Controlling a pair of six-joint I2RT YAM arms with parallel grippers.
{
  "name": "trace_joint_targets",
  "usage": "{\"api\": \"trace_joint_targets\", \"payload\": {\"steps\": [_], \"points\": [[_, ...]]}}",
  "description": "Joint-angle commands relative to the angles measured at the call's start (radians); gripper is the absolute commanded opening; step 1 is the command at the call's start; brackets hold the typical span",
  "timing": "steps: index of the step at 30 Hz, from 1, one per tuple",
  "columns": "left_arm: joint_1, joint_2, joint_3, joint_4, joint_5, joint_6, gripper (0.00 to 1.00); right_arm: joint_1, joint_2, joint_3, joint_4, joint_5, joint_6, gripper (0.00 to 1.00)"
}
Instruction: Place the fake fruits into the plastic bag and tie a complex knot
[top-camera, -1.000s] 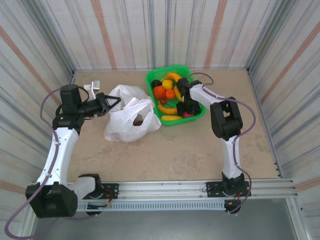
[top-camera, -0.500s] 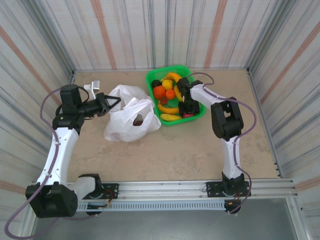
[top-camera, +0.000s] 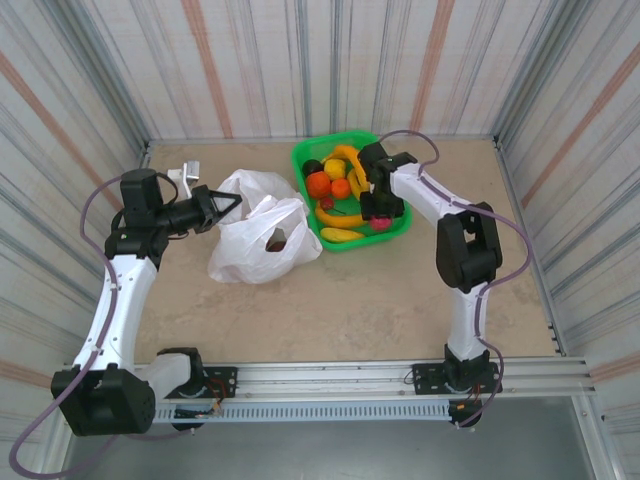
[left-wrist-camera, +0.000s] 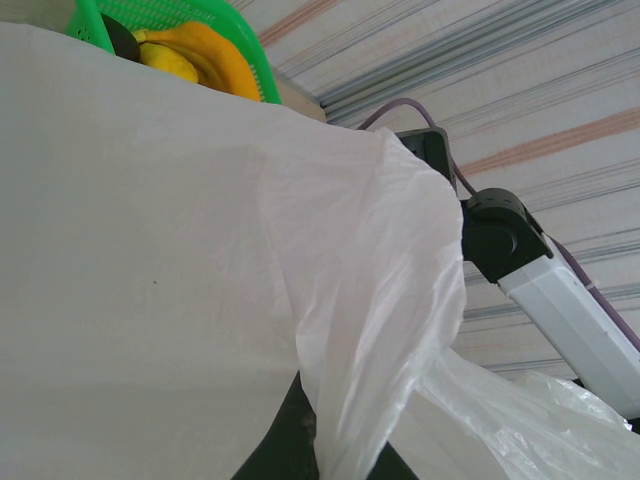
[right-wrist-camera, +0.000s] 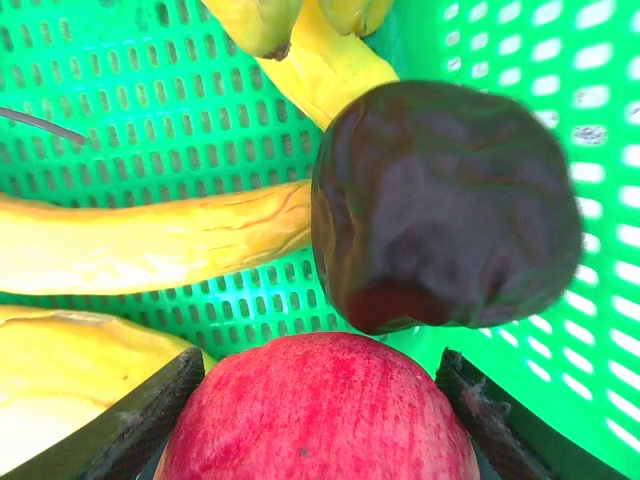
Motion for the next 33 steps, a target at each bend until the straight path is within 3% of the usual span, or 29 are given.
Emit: {"api": "trace_joint_targets", "payload": {"steps": [1, 11, 20, 33], "points": [[0.005, -0.009, -0.006, 0.001, 0.012, 0.0, 0.0, 0.016, -0.07, -0.013, -0.045, 0.033, -0.009, 0.58], [0.006, -0.006, 0.001, 0.004, 0.01, -0.001, 0.0, 0.047, -0.239, -0.049, -0.062, 0.017, 0.003, 0.58], [0.005, -0.003, 0.001, 0.007, 0.009, -0.001, 0.0, 0.136, -0.416, -0.089, -0.071, -0.014, 0.039, 0.58], [0.005, -0.005, -0.003, 0.007, 0.01, -0.003, 0.0, 0.294, -0.485, -0.099, 0.059, -0.265, 0.116, 0.58]]}}
